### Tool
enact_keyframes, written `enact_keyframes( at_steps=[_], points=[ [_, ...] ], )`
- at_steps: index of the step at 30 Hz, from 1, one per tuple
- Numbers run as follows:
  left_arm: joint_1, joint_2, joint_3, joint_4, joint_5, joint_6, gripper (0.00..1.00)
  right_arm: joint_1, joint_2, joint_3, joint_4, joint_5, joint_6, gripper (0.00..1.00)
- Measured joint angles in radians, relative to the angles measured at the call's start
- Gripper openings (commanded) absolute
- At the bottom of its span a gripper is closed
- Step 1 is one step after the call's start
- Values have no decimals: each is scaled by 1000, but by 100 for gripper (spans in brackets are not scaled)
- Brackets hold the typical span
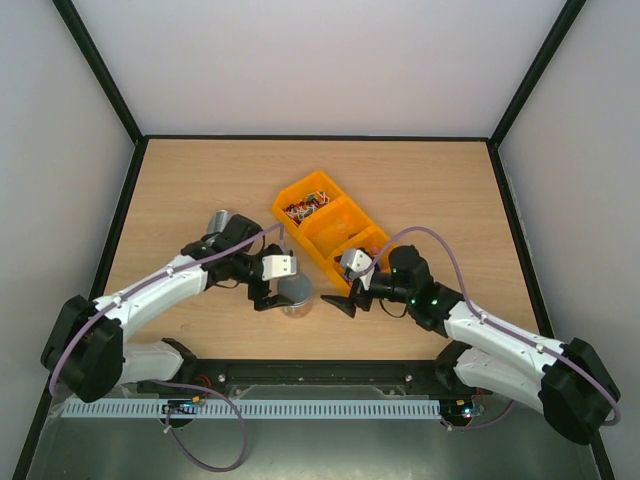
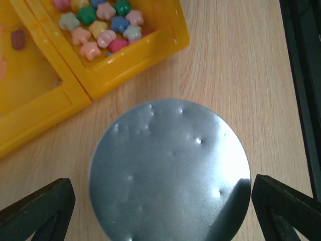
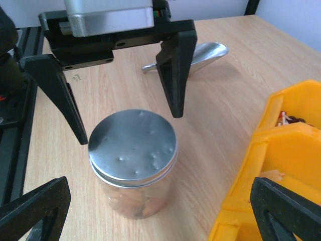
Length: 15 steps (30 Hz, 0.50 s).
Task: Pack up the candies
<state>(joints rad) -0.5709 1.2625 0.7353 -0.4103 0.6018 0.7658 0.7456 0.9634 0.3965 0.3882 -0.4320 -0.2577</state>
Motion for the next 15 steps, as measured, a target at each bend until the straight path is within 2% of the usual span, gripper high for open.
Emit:
enact_keyframes(
  at_steps=[8,15],
  points=[
    [1,-48,122,-105,-14,-48,100,-66,-18,116,-81,53,26,99],
    [69,-35,306,-141,-103,-204,99,-206,51,285,-138,77,97,99]
  ],
)
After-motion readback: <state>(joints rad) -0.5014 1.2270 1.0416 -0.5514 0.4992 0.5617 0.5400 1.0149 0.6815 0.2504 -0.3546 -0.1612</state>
